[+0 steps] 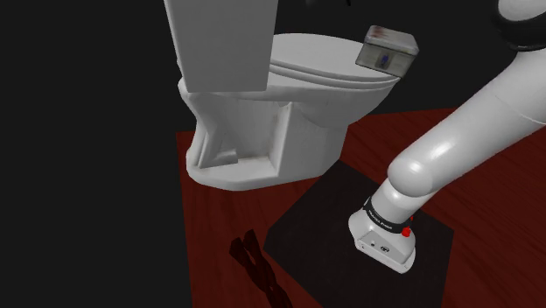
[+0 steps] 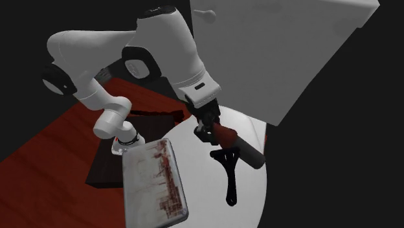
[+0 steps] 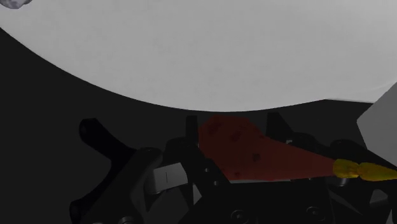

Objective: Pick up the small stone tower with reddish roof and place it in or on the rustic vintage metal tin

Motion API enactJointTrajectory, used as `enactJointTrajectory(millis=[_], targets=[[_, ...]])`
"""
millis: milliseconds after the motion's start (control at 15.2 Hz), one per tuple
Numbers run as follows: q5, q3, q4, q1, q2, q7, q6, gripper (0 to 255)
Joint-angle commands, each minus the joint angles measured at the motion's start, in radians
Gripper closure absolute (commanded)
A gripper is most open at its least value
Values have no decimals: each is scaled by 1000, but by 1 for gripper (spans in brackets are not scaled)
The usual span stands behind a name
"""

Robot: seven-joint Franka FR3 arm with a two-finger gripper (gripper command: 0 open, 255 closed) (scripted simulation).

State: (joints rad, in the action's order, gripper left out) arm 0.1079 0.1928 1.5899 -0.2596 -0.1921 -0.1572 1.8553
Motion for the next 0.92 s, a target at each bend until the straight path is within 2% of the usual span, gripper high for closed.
enactJointTrajectory(millis=[0, 396, 858], targets=[[0, 19, 58, -13, -59, -33, 4, 255], [6, 84, 176, -51, -193, -136, -1, 255], [22, 176, 252, -93, -314, -266, -30, 255]])
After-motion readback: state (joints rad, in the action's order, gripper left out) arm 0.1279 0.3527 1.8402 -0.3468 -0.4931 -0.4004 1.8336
